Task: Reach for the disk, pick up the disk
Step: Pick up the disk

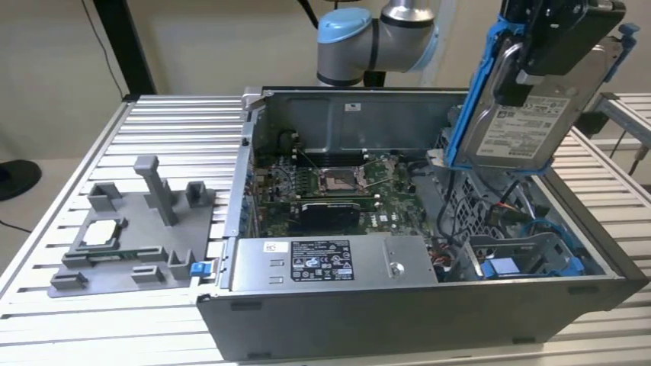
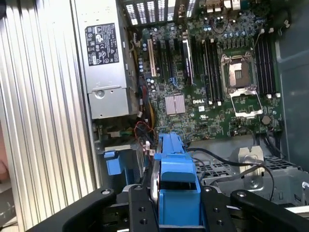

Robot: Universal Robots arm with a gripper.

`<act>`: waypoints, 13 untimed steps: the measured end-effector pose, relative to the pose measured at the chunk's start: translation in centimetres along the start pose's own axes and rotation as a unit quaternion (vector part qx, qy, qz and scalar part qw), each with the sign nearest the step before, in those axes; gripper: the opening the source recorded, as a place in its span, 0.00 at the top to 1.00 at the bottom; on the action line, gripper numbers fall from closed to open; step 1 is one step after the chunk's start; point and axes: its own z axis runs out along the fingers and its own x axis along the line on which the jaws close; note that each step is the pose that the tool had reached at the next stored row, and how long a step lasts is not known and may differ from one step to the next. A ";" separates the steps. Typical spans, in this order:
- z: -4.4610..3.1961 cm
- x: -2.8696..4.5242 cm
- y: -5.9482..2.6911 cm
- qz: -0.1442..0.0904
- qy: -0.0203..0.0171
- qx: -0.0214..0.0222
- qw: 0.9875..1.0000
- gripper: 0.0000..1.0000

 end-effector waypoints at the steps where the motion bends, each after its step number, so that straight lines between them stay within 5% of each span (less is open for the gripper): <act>1: 0.01 0.10 -0.17 0.000 0.000 0.000 1.000 1.00; 13: 0.08 1.24 -2.21 0.000 0.000 -0.001 1.000 1.00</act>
